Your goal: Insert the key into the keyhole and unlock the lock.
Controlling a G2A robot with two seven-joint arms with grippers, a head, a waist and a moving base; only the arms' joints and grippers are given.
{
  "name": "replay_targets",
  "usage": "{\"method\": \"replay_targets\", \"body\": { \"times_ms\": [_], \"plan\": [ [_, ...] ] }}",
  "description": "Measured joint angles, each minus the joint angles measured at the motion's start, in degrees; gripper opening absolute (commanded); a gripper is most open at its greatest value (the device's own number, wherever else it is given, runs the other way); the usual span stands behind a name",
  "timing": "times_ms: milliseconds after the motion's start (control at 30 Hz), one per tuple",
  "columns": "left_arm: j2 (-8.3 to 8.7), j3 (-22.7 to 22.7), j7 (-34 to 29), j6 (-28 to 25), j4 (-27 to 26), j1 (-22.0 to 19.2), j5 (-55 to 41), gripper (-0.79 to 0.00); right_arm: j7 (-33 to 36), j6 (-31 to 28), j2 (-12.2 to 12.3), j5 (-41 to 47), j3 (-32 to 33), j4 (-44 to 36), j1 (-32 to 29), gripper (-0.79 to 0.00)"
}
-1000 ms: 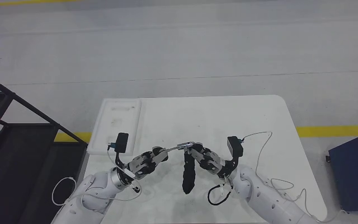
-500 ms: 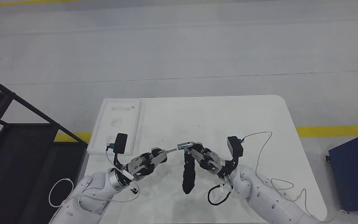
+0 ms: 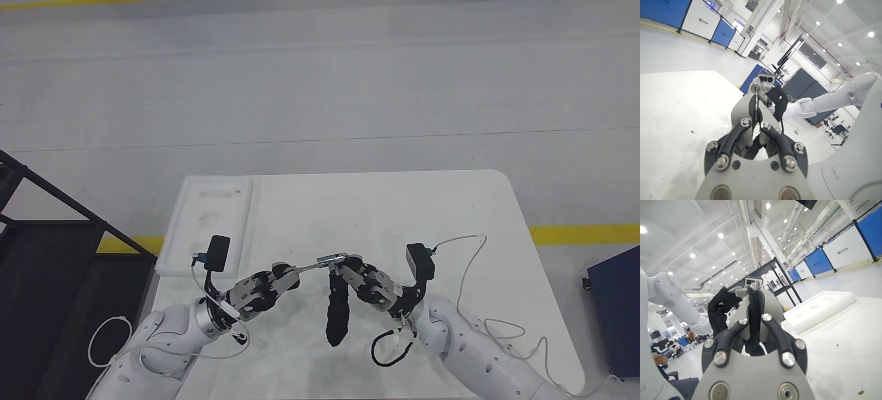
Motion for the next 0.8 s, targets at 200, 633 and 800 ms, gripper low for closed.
{"method": "replay_targets", "body": {
  "times_ms": [200,633,800],
  "plan": [
    [-0.09,0.0,-0.1,-0.2,0.2,-0.3,-0.2,-0.785,0.0,0.0,0.0,0.0,0.0,0.0,0.0,-0.785],
    [-0.22,0.8,-2.3,-0.3,0.8,-1.5,-1.0,-0.785,0.0,0.0,0.0,0.0,0.0,0.0,0.0,-0.785],
    [-0.22,0.8,-3.1,-0.3,0.7,-2.2,-1.6,-0.785,0.0,0.0,0.0,0.0,0.0,0.0,0.0,-0.785]
  ]
}}
